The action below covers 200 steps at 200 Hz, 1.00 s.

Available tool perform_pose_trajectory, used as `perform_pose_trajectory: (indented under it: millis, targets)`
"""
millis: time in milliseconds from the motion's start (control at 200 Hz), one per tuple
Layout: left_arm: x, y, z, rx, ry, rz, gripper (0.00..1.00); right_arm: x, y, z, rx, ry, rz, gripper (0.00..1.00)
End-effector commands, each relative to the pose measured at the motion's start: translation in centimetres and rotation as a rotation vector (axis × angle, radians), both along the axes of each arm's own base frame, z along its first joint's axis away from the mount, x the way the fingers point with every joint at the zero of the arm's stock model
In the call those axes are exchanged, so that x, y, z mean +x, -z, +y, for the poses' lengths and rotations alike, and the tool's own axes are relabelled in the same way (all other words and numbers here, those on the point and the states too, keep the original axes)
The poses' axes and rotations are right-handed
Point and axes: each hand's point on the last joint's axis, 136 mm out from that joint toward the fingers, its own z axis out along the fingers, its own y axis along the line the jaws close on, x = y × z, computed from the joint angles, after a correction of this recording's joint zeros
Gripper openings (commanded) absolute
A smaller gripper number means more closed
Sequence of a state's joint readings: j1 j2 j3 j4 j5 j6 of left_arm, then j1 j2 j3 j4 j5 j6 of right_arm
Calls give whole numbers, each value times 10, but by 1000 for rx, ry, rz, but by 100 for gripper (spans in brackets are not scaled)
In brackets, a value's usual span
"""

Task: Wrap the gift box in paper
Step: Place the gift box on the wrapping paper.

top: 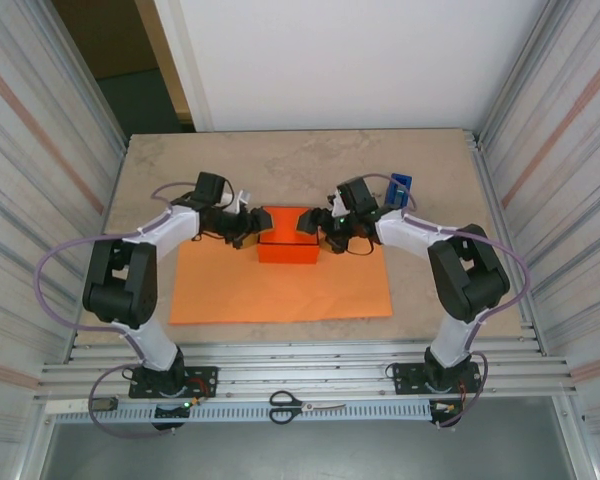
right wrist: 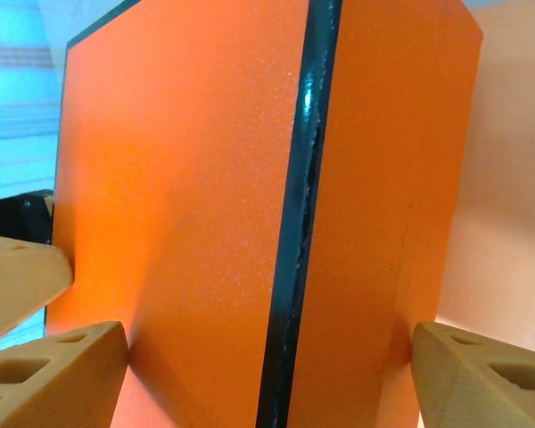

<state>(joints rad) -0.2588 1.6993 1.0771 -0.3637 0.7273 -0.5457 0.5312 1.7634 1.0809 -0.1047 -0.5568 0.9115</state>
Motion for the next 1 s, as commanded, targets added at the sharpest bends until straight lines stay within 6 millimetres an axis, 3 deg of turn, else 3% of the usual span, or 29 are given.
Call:
perform_pose_trajectory:
  millis: [0,145,411,601,812,997]
  targets:
    - [-16,-13,-4,-19,46,-55,67,-10,-25,20,80,-2,-63,80]
    - [-31,-7,0,-18,38,-50,66,-29,-13,23,49,-11,-51,80]
    - [-59,22,8,27,65,-34,68,-52,20,8,-38,-48,-12,80]
    - [-59,28,7,21,59,-44,66,-52,6,19,-5,-103,-50,77]
    - [-63,7,4,5,67,-109,66,-62,-13,28,-10,-143,-119,77]
    - [-78,6,10,16,55,-107,66,-69,-15,28,-12,-133,-122,78]
